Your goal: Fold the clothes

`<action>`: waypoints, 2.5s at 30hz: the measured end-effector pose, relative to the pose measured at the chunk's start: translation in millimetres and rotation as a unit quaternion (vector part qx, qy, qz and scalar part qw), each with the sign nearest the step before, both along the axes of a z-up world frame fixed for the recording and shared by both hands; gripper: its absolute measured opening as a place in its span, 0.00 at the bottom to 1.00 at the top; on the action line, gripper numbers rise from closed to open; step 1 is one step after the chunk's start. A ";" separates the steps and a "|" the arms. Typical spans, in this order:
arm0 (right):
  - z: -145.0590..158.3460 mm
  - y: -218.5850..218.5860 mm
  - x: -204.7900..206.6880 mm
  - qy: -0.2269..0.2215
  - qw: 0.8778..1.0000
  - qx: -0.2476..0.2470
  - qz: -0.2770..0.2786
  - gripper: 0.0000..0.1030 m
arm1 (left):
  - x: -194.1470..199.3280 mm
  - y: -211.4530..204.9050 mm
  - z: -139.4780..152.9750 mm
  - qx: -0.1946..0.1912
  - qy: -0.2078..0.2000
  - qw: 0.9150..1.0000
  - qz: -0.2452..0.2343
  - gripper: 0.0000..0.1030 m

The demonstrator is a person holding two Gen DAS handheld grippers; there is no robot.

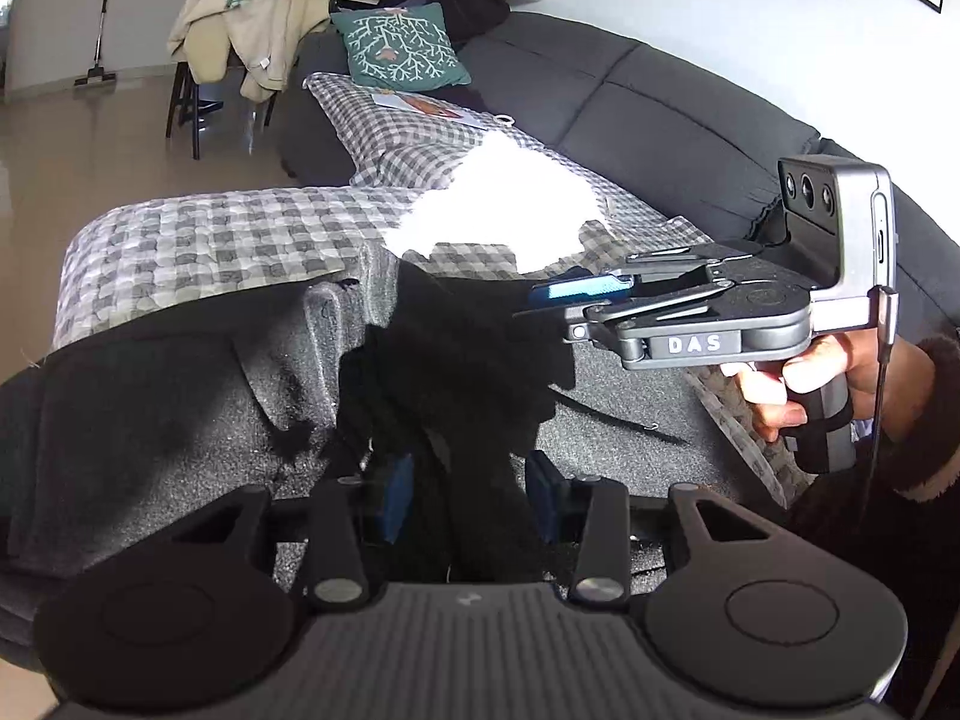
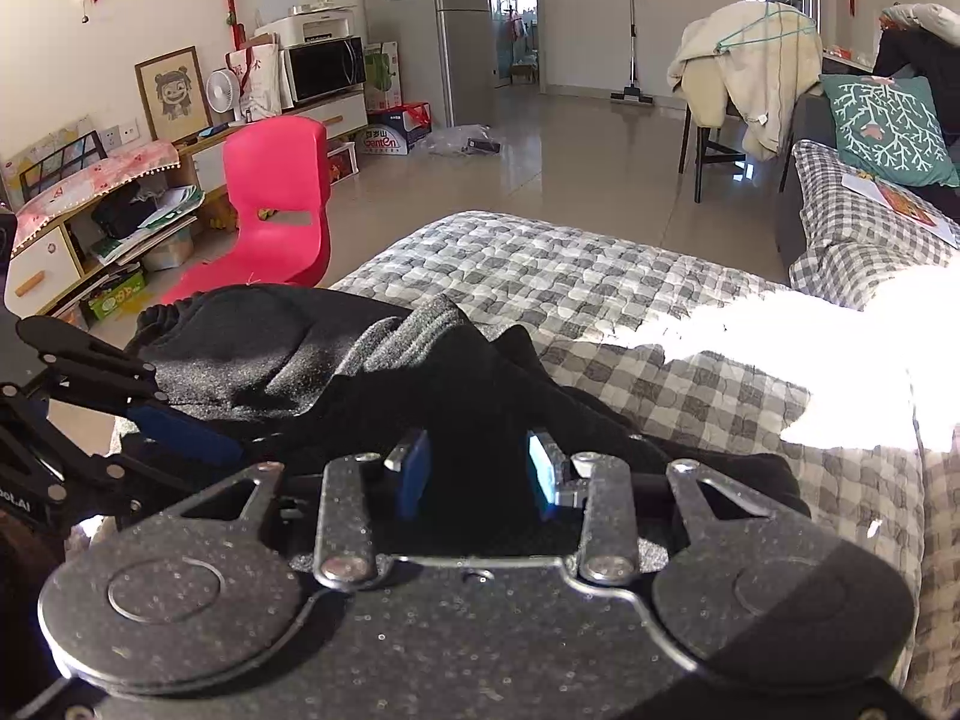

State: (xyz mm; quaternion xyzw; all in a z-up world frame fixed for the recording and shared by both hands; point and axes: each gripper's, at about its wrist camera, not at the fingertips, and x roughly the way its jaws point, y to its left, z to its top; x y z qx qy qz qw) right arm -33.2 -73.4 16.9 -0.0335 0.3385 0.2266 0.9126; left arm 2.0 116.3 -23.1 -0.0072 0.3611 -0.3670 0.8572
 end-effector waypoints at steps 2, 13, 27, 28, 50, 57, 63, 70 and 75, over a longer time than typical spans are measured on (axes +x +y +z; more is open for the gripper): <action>-0.4 -2.8 -0.7 0.002 1.000 0.002 -0.005 0.37 | 4.0 -9.0 0.0 0.003 -0.008 1.000 -0.010 0.40; -0.5 -11.6 0.4 -0.001 1.000 0.003 -0.021 0.37 | 7.1 -9.2 -1.5 0.029 0.026 0.999 -0.015 0.29; -0.5 11.9 10.6 0.002 1.000 0.018 0.004 0.37 | -24.5 3.9 10.5 0.041 -0.071 0.997 -0.005 0.30; -0.7 13.5 10.9 0.001 1.000 0.018 0.004 0.37 | -24.6 -0.7 12.1 0.045 -0.086 0.995 -0.011 0.31; -29.3 21.1 32.1 0.018 1.000 -0.009 -0.017 0.38 | -9.6 18.4 -9.0 0.010 0.079 0.997 -0.003 0.06; -14.1 38.6 13.0 -0.025 0.999 -0.037 -0.014 0.39 | -30.3 80.3 24.6 0.008 -0.031 0.977 0.212 0.91; 2.1 42.5 -19.1 -0.022 0.999 0.022 0.027 0.39 | -21.7 162.4 2.1 -0.059 0.120 0.892 0.432 0.91; -12.2 71.1 -61.0 -0.008 0.995 0.017 0.096 0.39 | -6.0 189.9 -43.9 -0.246 0.270 0.828 0.426 0.92; -32.9 90.6 -66.5 0.014 0.993 -0.012 0.112 0.39 | 11.1 180.1 -68.2 -0.281 0.288 0.793 0.457 0.97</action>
